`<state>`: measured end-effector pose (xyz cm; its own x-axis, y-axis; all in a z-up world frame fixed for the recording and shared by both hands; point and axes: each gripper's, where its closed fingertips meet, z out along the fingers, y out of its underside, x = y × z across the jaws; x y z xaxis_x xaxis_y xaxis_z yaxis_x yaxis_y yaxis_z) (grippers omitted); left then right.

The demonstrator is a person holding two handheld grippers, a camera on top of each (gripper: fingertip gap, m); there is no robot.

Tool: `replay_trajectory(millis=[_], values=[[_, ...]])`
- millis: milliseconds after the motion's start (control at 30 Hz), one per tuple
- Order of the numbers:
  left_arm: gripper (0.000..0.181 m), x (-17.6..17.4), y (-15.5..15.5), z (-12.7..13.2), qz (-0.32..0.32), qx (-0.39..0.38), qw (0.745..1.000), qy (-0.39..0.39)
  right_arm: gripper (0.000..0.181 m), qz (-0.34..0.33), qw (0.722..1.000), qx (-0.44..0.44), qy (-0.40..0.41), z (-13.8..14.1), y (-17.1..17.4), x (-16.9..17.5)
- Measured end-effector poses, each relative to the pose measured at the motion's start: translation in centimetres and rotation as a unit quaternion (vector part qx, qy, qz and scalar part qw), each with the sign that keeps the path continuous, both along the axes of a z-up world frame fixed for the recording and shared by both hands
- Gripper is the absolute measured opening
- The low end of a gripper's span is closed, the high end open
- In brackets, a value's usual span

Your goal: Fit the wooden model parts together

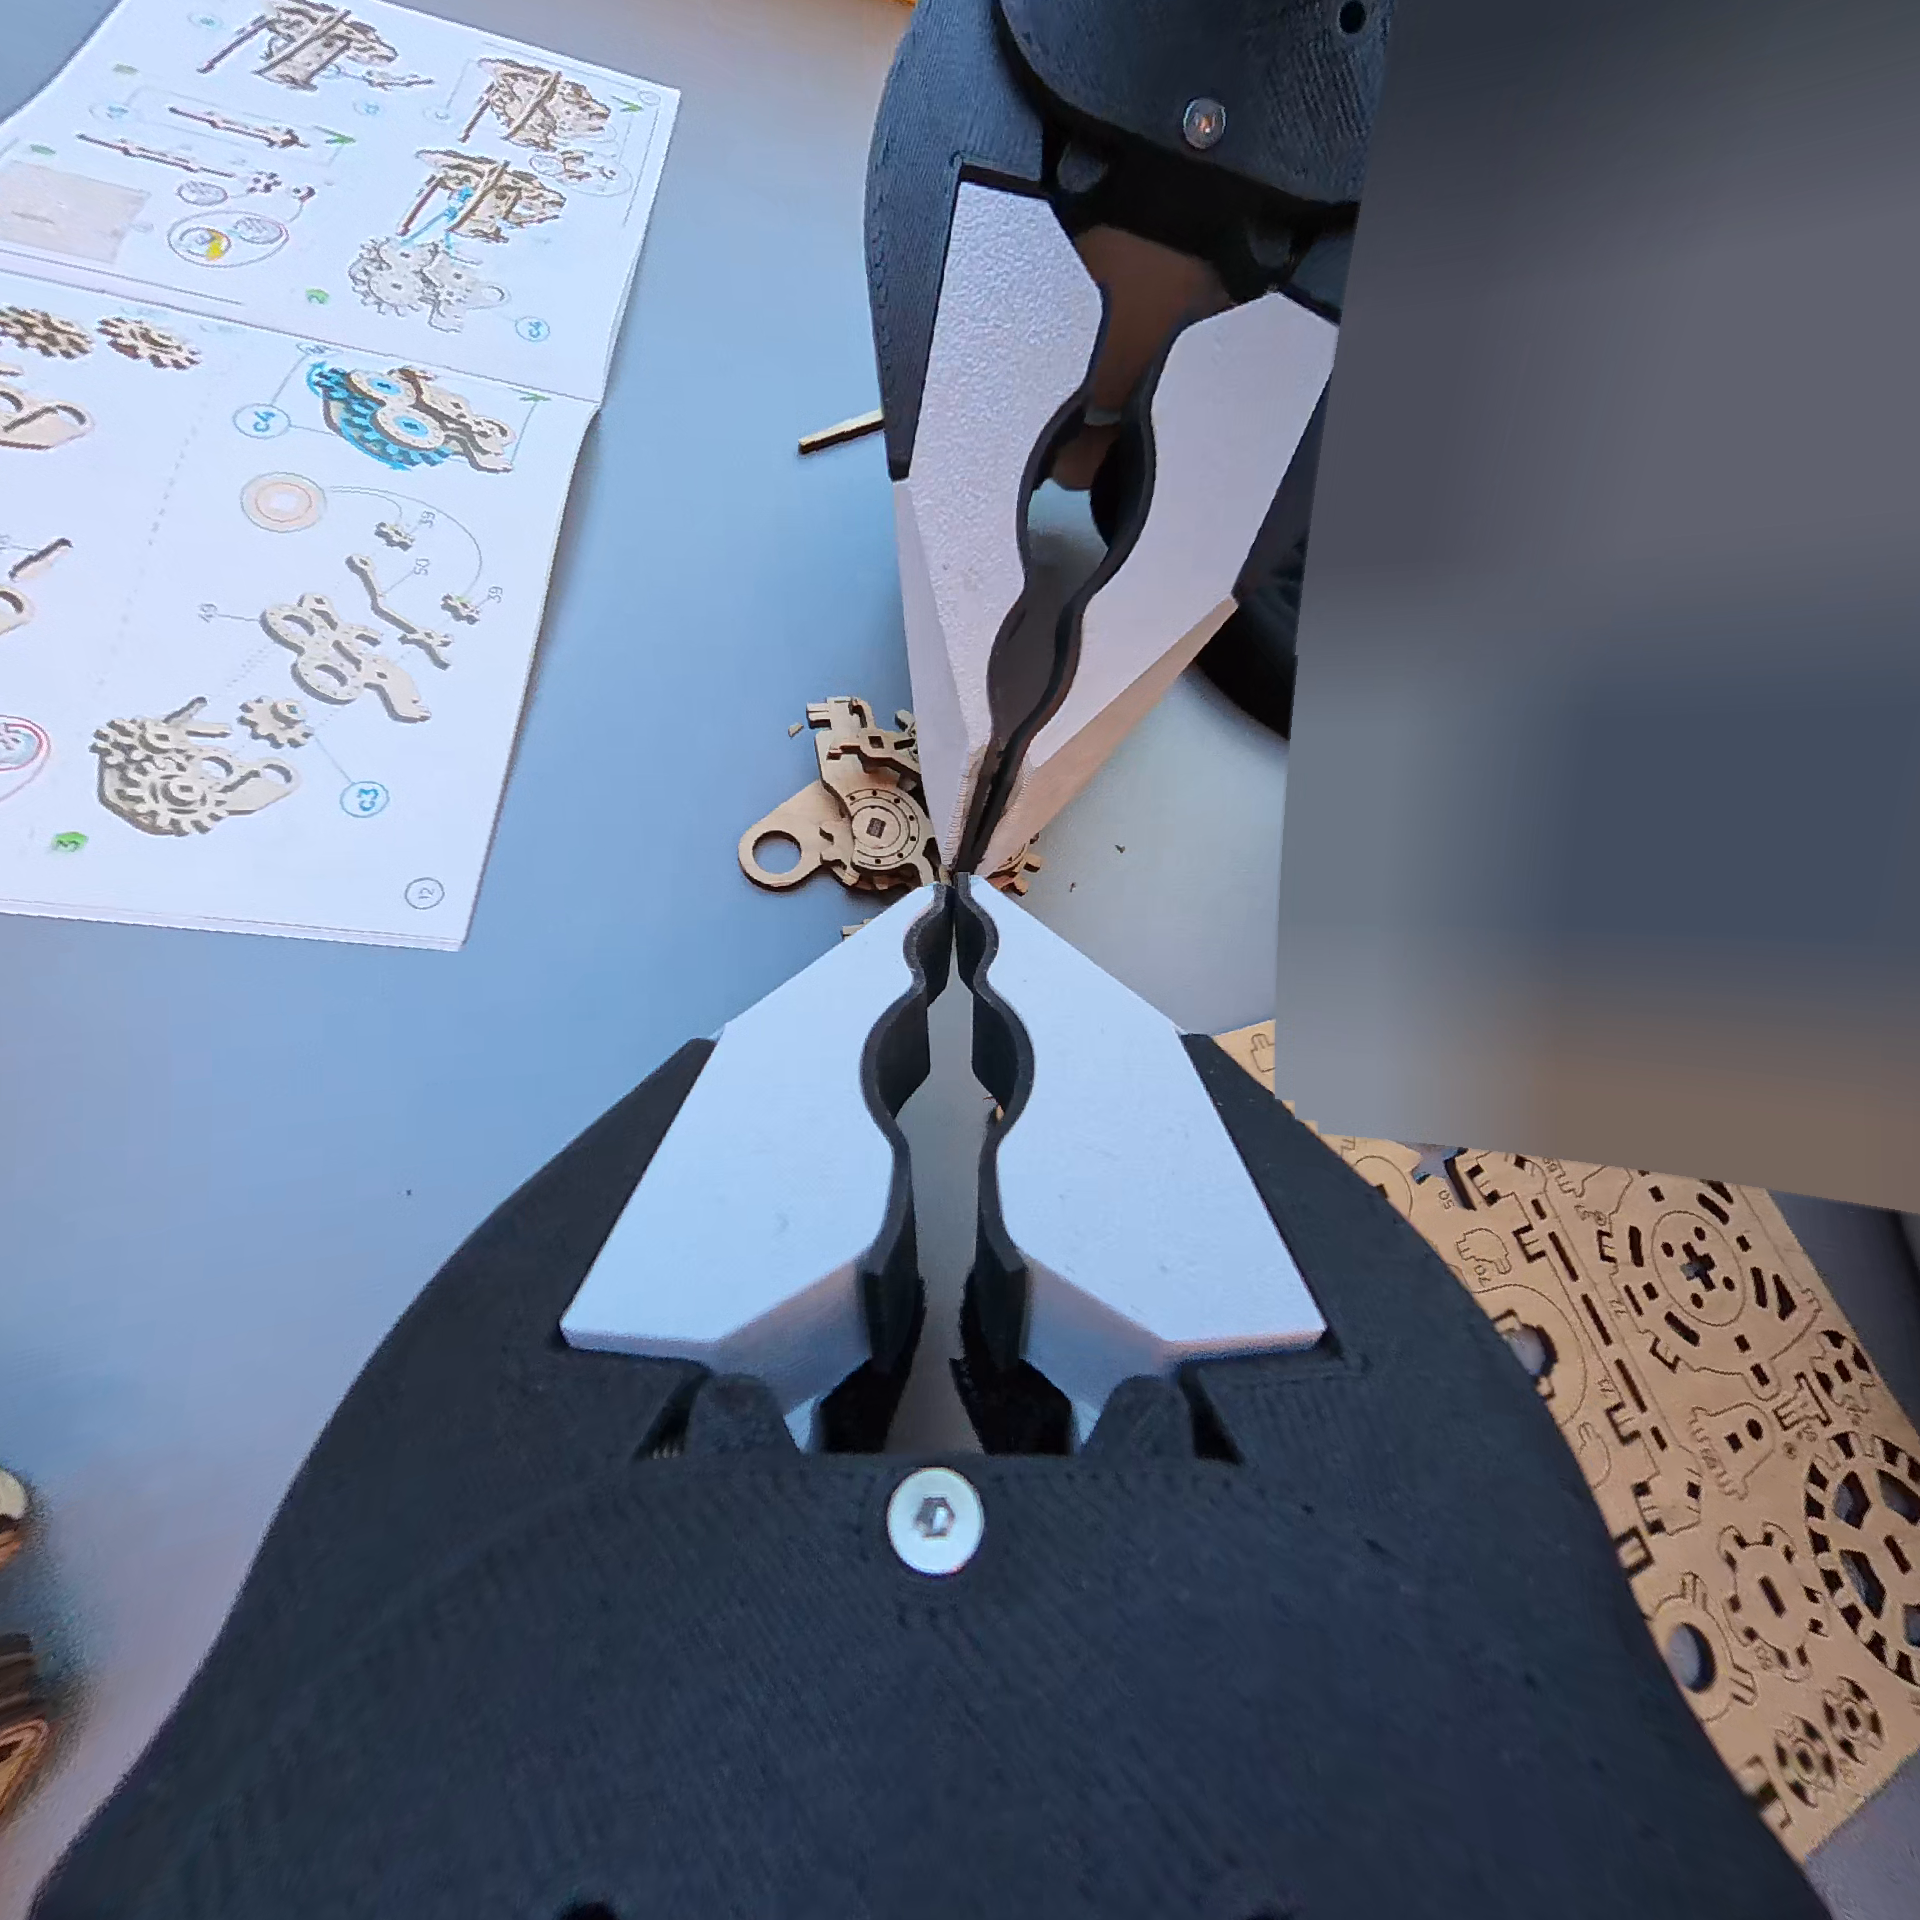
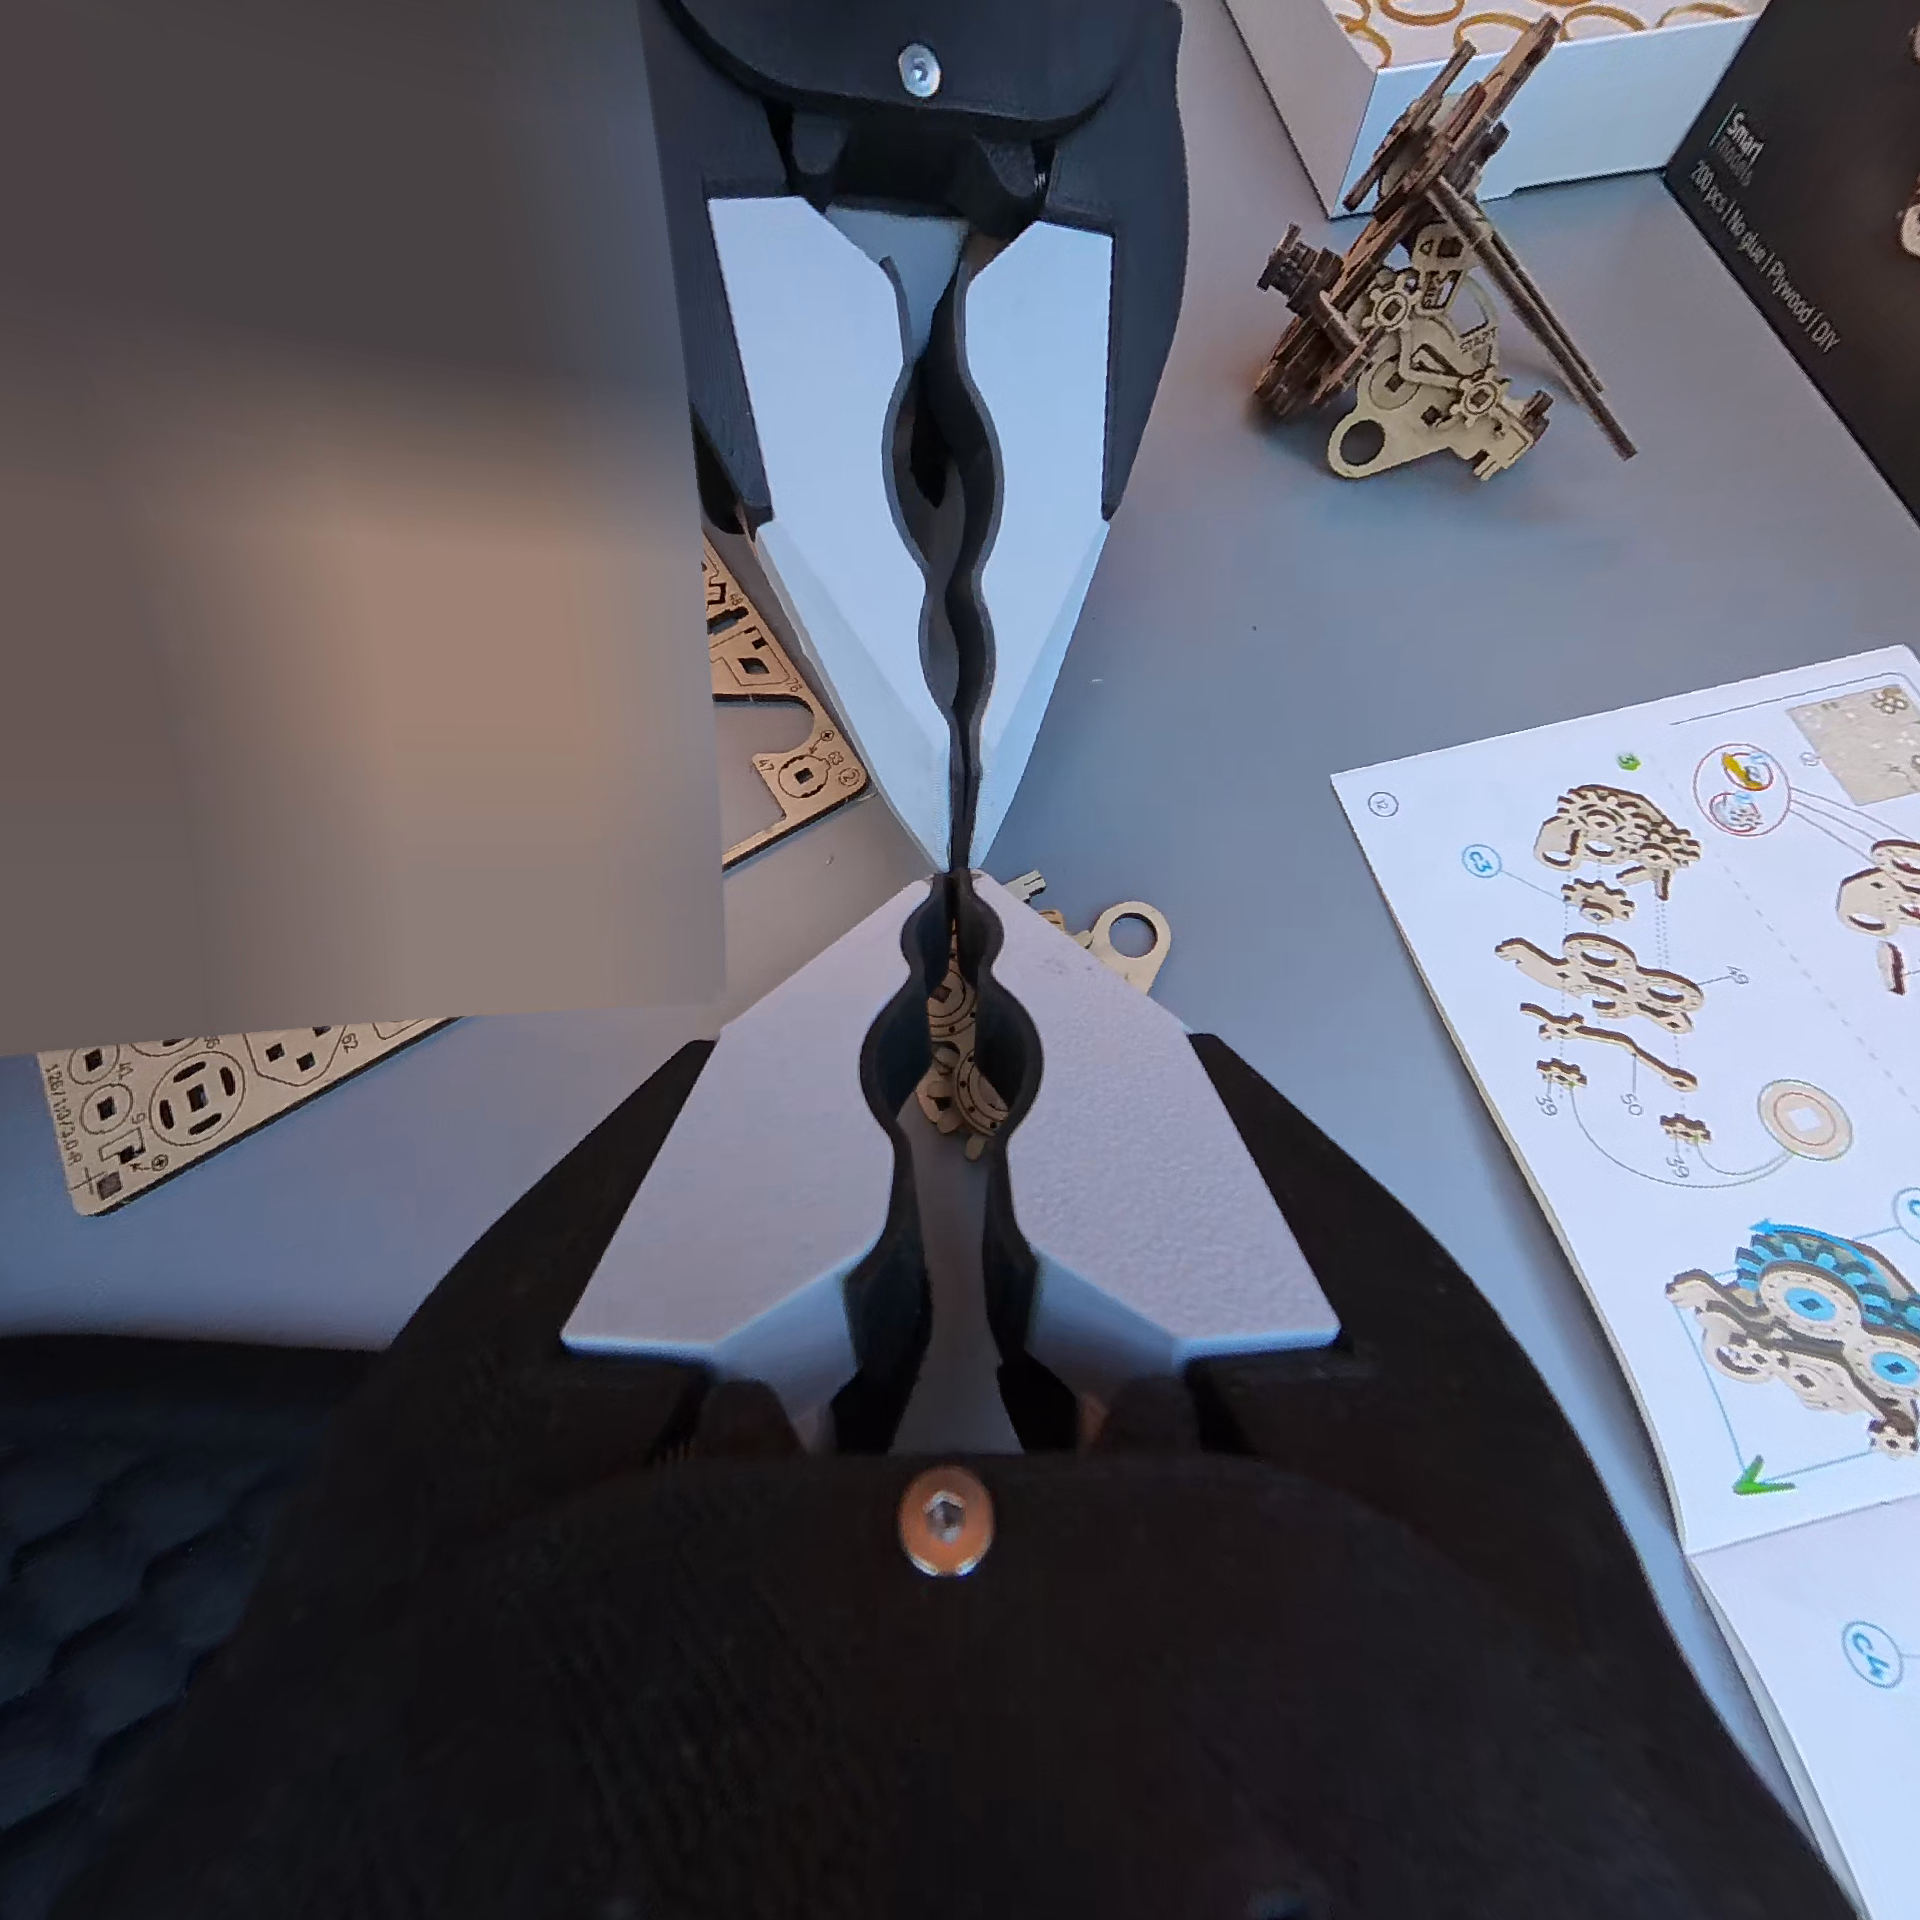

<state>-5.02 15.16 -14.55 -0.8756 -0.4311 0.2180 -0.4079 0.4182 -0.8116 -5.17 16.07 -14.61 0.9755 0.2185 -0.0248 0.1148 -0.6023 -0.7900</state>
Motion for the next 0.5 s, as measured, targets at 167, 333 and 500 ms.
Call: replay_trajectory(millis=[167,333,500], values=[[0.0,-0.01,0.01,-0.04,0.002,0.006,1.0,-0.003,0.0,-0.001,1.0,-0.007,0.001,-0.05,-0.04,-0.03],[0.0,-0.03,0.02,-0.08,0.001,0.015,1.0,-0.009,0.001,-0.002,1.0,-0.012,-0.004,-0.1,-0.09,-0.04],[0.0,-0.07,-0.04,-0.1,0.001,0.023,1.0,-0.013,0.001,-0.002,1.0,-0.016,-0.008,-0.14,-0.19,-0.08]])
